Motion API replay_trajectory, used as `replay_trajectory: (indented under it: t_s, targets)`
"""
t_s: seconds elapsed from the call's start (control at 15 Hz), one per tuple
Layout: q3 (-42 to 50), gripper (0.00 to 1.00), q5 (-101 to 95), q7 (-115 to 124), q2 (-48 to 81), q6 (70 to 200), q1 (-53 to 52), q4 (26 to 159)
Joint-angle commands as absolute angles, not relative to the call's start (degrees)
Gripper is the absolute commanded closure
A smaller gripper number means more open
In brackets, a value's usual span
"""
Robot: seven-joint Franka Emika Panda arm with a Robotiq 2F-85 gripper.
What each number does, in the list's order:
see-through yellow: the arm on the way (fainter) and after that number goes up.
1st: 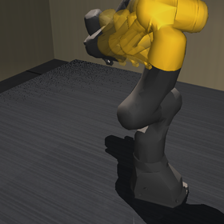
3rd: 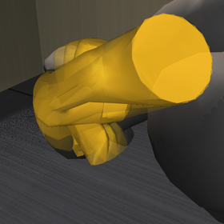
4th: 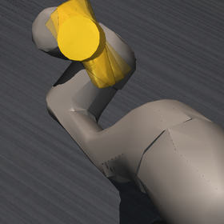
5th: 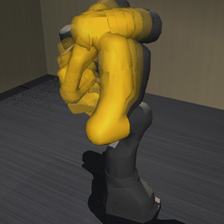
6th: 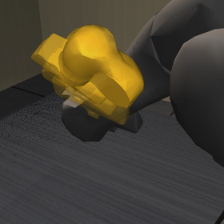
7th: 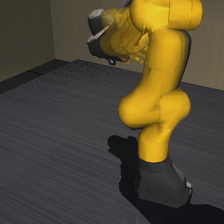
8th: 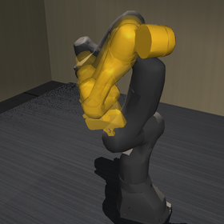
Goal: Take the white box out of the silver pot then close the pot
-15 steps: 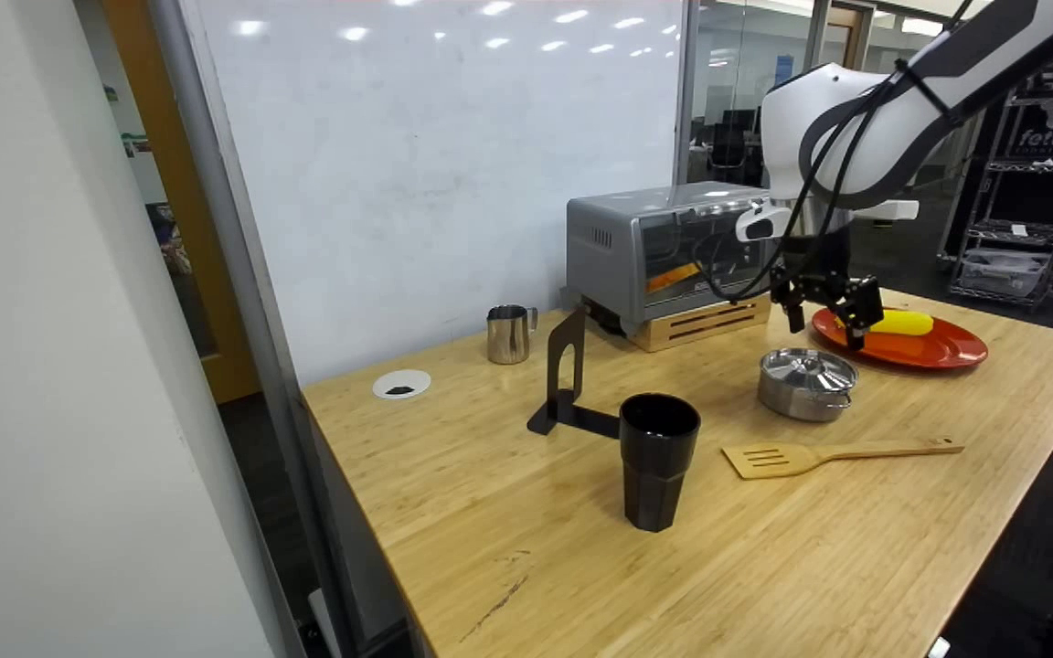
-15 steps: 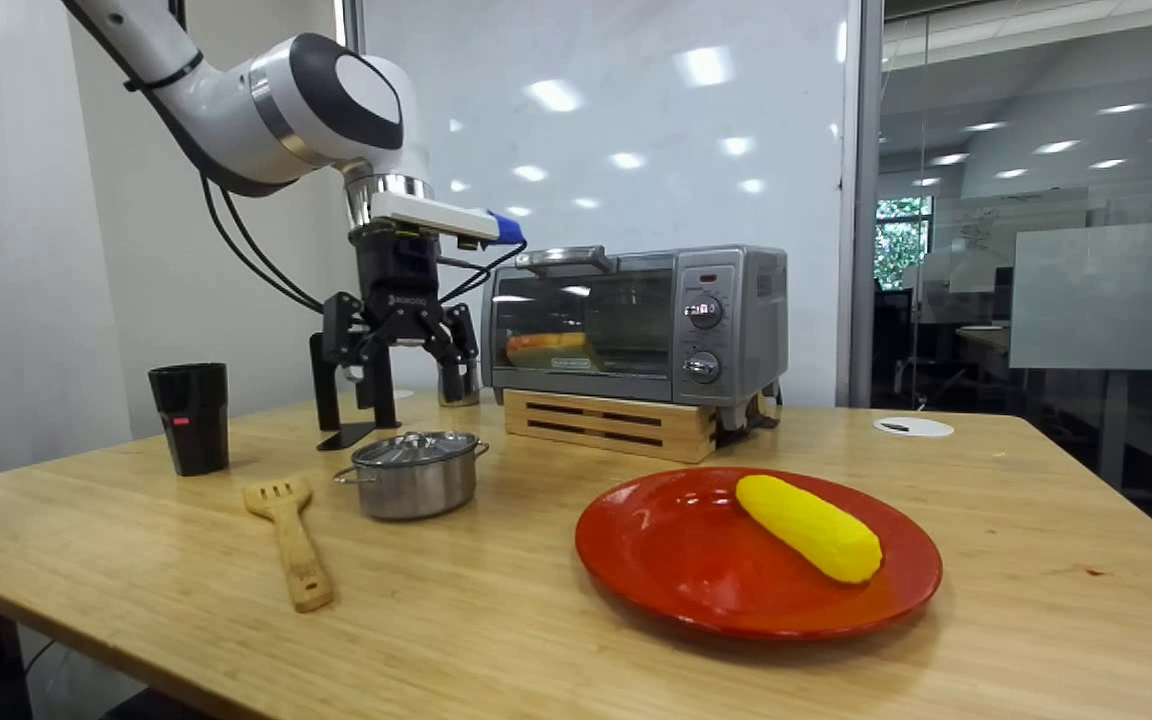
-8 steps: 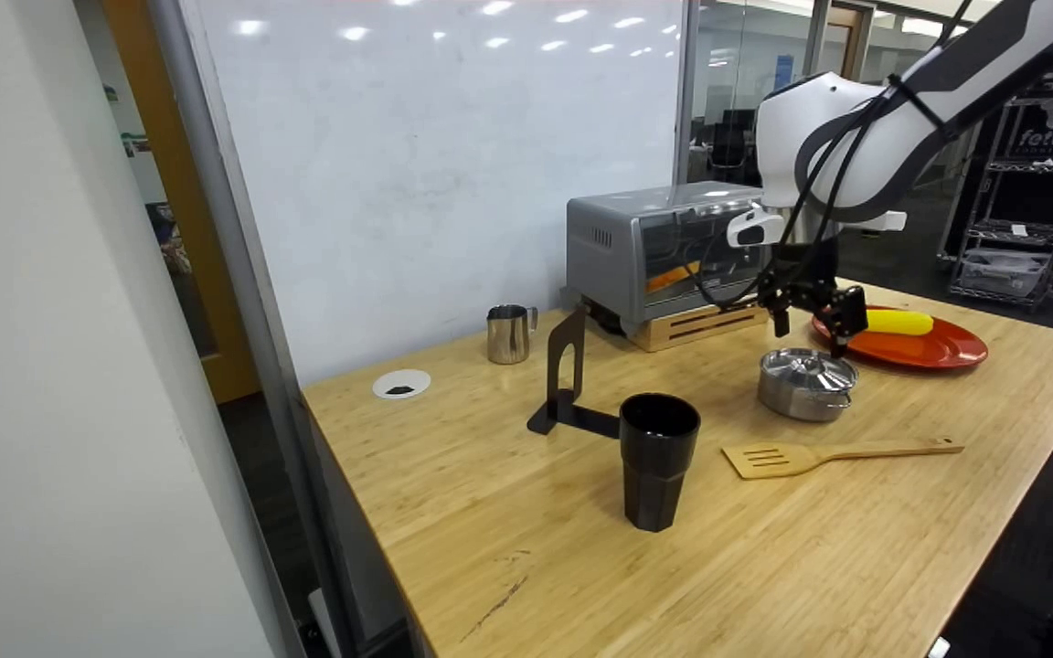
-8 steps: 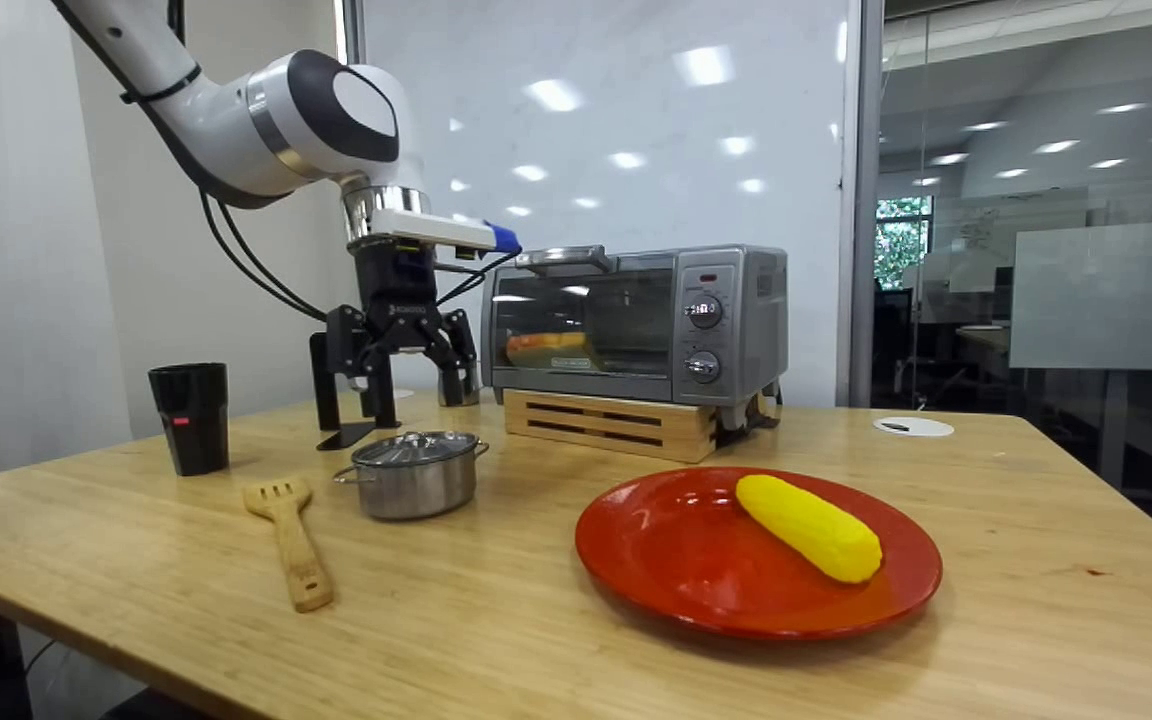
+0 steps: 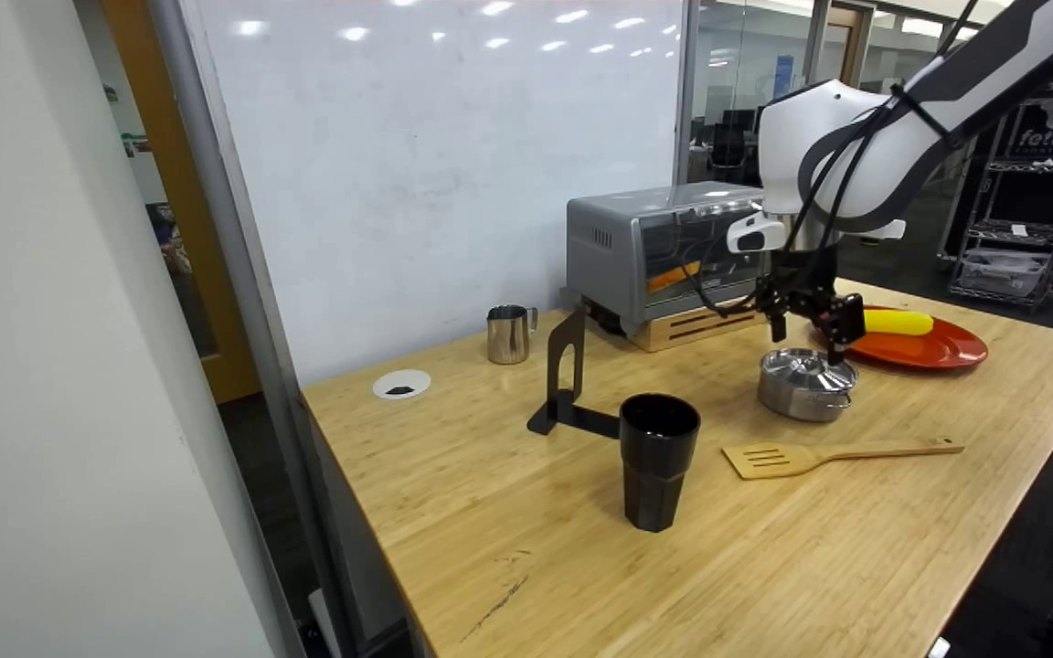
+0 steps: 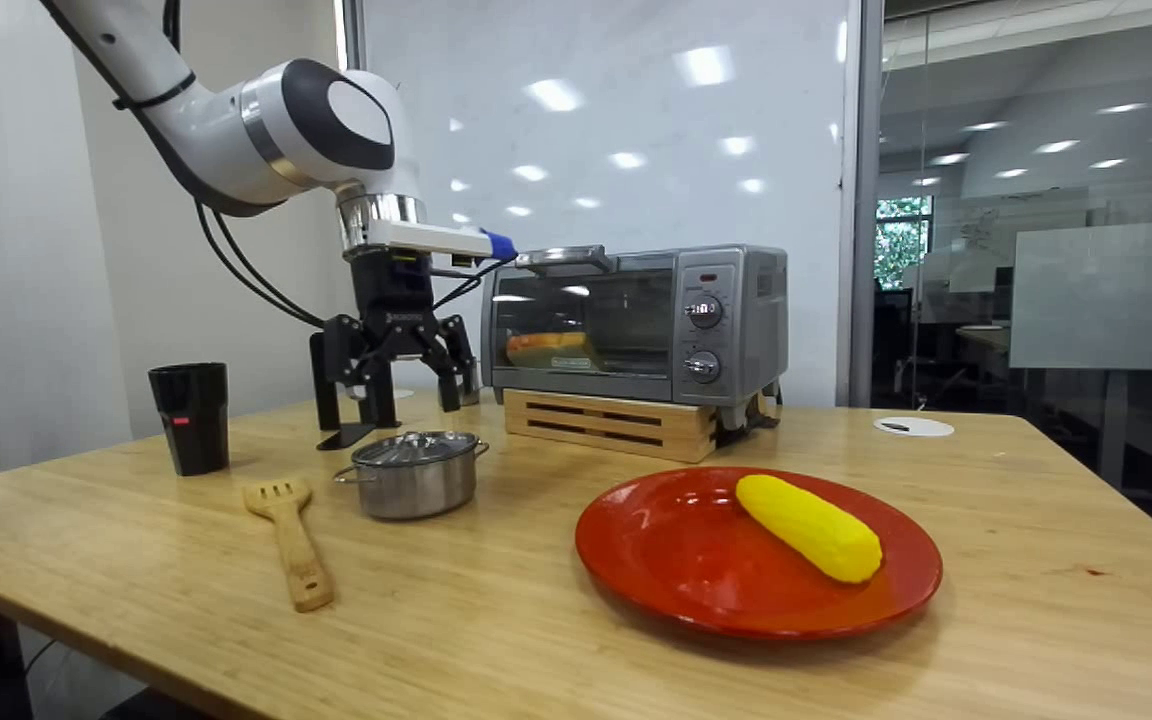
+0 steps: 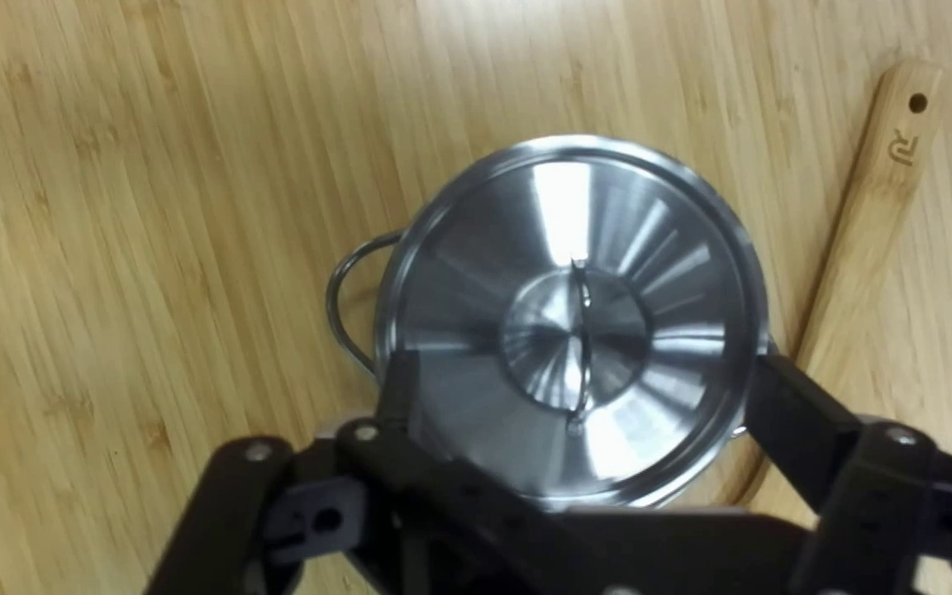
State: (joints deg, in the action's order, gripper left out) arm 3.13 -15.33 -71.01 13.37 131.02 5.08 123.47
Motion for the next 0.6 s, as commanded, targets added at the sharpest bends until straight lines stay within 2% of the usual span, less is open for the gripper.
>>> replay_trajectory:
  t_s: [0.0,0.13,0.2,0.33,0.53]
  targets:
    - [2.91,0.0,-16.79,-70.5,13.37,133.56,5.29,124.85]
    - [2.93,0.0,-16.89,-70.5,13.42,133.78,5.27,125.0]
    - [2.91,0.25,-16.88,-70.55,13.42,133.88,5.27,125.04]
    - [2.89,0.33,-16.95,-70.64,13.38,134.41,5.26,125.23]
    - [2.89,0.56,-17.0,-70.65,13.36,135.11,5.23,125.47]
